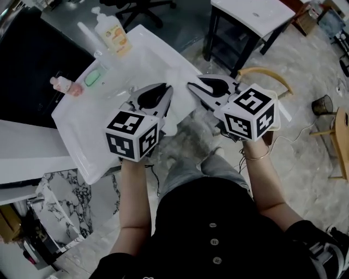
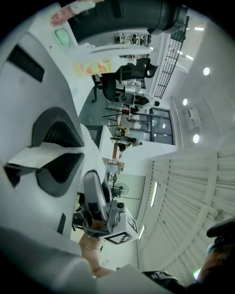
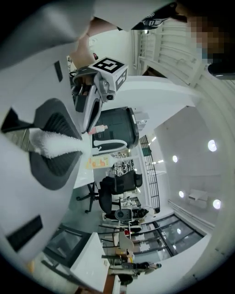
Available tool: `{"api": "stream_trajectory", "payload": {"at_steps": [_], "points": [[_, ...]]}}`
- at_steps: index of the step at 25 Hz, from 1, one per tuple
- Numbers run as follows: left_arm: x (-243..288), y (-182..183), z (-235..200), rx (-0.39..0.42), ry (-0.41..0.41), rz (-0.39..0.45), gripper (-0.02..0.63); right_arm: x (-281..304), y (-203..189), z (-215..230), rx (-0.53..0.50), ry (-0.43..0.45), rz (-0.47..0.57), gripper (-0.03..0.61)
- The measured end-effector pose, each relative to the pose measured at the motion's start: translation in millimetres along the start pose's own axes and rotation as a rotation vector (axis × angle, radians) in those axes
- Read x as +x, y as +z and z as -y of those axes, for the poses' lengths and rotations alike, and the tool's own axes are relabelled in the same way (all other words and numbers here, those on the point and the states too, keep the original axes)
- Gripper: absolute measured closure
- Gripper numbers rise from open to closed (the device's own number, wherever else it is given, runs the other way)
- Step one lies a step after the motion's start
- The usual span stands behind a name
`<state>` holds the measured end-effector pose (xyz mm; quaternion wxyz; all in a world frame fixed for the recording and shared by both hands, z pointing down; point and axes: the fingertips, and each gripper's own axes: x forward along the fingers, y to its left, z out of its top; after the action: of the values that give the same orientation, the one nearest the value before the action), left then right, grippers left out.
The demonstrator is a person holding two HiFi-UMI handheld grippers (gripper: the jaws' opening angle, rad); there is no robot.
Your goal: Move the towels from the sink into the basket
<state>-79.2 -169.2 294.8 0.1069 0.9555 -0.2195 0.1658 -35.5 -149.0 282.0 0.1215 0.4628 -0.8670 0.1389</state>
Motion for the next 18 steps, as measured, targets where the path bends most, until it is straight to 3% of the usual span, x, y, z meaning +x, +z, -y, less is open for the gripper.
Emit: {"api": "stream_trajectory", "payload": {"at_steps": [9,18], "points": [[68,56,65,0.092,-0.143,0.046,0.568,-79,14,63,0.006,-0.143,0.073,0.521],[130,94,135,0.129,-0.261,0.085,0.568,-157,11,123,0.031,-0.249,0.119,0.521]]}}
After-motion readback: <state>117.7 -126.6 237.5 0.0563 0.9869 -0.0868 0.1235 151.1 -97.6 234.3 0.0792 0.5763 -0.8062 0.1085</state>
